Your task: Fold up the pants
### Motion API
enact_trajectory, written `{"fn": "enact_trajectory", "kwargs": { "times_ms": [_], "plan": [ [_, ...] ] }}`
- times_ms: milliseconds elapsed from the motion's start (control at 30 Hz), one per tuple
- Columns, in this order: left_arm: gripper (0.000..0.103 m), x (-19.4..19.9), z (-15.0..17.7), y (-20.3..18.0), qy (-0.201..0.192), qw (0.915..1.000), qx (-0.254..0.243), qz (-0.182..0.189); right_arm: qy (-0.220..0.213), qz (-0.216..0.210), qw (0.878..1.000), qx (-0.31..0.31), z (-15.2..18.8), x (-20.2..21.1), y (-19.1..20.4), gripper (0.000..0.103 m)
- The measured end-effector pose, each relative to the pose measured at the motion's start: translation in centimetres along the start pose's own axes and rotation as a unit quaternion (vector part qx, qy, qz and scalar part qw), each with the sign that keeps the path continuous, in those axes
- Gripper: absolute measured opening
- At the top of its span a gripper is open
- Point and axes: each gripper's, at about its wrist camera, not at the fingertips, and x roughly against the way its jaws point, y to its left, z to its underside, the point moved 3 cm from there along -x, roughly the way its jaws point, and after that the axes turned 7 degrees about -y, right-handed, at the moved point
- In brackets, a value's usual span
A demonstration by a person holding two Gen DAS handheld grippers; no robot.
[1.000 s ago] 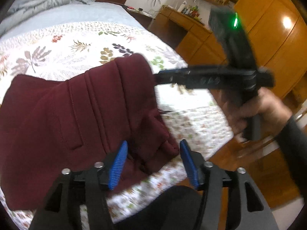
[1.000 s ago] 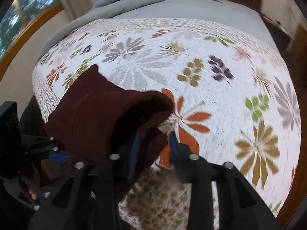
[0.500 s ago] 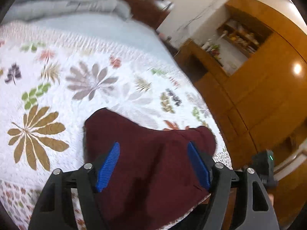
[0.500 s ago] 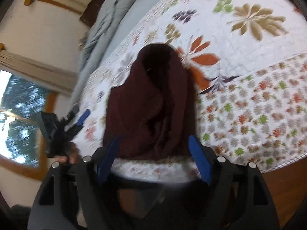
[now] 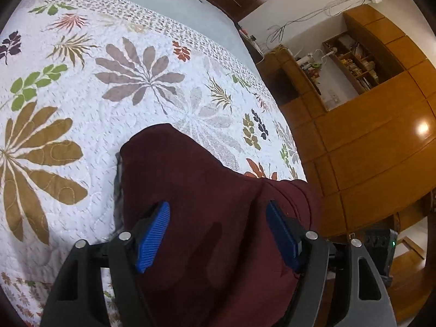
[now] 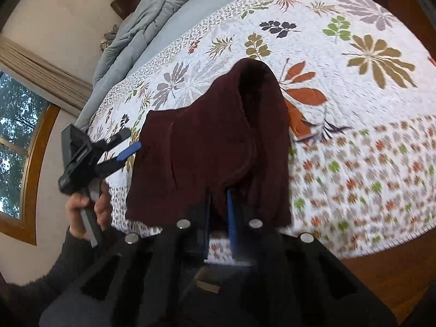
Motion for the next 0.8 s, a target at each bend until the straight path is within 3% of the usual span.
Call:
{"fn": "enact_trajectory", "kwargs": {
  "times_ms": [167, 267, 367, 467, 533, 633, 700, 800],
  "plan": [
    [0.073, -1.2, 0.1, 0.2, 0.017, 0.9998, -0.007, 0.007, 0.018, 0.003, 0.998, -0.054, 3.8, -1.7, -4.0, 0.009],
    [0.073, -1.7, 0.0, 0.3, 0.024, 0.9996, -0.012, -0.003, 0.010, -0.003, 0.998, -0.057, 4.5, -1.6, -4.1, 0.010],
    [0.073, -1.1, -0.4, 0.0, 0.026, 0.9996, -0.005, -0.002, 0.004, -0.016, 0.999, -0.036, 3.7, 0.2, -2.9, 0.014],
    [0.073, 1.6, -0.8, -1.3, -0.008, 0.9998, -0.003, 0.018, -0.026, -0.002, 1.000, -0.013, 1.6, 2.4, -1.6, 0.016],
    [0.073, 3.2, -0.4, -2.6, -0.032, 0.9986, -0.012, 0.041, -0.052, -0.017, 0.999, -0.002, -0.8, 3.0, -0.2, 0.017],
    [0.073, 4.8, 2.4, -5.0, -0.066, 0.9942, -0.023, 0.082, -0.062, -0.045, 0.997, 0.015, -4.2, 0.9, 1.4, 0.033],
    [0.073, 4.2, 5.2, -6.2, -0.056, 0.9931, -0.035, 0.097, -0.059, -0.068, 0.996, 0.011, -6.0, -1.6, 1.6, 0.035],
    [0.073, 1.8, 10.5, -7.0, -0.012, 0.9924, -0.053, 0.111, -0.036, -0.105, 0.994, -0.024, -7.3, -5.5, 0.0, 0.035]
  ]
}}
